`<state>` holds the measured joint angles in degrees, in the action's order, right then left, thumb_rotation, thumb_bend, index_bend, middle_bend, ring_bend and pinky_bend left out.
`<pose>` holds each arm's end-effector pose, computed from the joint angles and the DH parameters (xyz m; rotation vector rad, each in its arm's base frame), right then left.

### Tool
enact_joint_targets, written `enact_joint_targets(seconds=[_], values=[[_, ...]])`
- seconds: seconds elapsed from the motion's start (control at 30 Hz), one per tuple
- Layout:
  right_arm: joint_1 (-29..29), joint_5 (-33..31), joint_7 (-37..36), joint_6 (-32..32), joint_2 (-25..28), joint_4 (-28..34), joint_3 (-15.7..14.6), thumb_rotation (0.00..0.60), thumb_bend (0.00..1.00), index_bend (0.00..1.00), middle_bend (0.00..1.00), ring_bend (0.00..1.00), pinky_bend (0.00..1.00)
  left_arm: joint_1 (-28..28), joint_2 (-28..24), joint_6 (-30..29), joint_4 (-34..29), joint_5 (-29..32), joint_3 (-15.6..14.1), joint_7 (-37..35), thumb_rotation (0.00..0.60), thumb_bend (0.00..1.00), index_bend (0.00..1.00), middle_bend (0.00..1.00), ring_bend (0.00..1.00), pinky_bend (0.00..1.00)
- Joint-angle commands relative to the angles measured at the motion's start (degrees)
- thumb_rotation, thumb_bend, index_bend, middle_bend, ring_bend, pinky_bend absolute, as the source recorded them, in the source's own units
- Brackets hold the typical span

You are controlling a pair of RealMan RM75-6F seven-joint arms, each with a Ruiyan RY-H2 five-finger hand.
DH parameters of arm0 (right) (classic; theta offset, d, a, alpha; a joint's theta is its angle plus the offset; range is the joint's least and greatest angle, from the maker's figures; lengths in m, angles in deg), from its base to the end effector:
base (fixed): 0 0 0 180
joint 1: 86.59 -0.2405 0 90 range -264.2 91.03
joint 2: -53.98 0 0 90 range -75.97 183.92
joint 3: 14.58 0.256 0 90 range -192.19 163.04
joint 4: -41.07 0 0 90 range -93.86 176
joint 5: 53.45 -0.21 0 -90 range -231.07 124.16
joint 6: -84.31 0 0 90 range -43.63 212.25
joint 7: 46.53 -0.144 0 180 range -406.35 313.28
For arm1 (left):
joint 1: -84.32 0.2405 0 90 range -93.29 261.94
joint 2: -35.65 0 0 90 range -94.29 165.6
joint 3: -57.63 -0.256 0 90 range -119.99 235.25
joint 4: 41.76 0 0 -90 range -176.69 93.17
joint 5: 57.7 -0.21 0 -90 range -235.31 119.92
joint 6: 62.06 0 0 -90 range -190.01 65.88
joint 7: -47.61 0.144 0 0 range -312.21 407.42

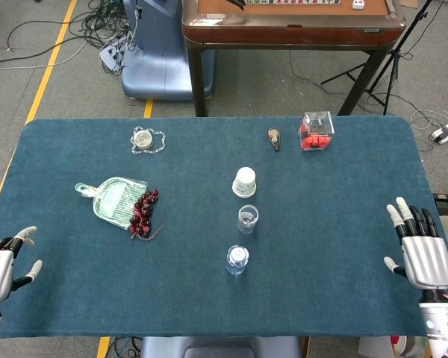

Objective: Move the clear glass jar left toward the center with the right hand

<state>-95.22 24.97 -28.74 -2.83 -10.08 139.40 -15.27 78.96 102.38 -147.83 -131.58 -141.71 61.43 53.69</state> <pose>-0.2998 -0.1853 0.1527 1.4070 -0.7865 0.6991 -0.3167 0.1875 0.1543 -1.3742 -0.8143 -0.8350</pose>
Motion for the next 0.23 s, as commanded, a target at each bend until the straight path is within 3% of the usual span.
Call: enact_joint_targets(seconds=[0.03, 0.23], values=[[1.03, 0.95, -1.95, -1.08, 0.90, -0.68, 0.30, 0.600, 0.00, 0.00, 0.00, 0.00, 0.06, -0.13, 0.13, 0.16, -0.17, 0.04, -0.05, 0.40, 0.600, 0.30, 0.21, 0.41, 0.37, 0.52], [2.40, 0.11, -4.30, -1.83, 2.18, -1.41, 1.78, 0.600, 0.00, 0.00, 0.00, 0.00, 0.06, -0.21, 0.16, 0.34, -0.31, 0.92, 0.40, 0.03, 0.600, 0.30, 0.21, 0.41, 0.37, 0.52]])
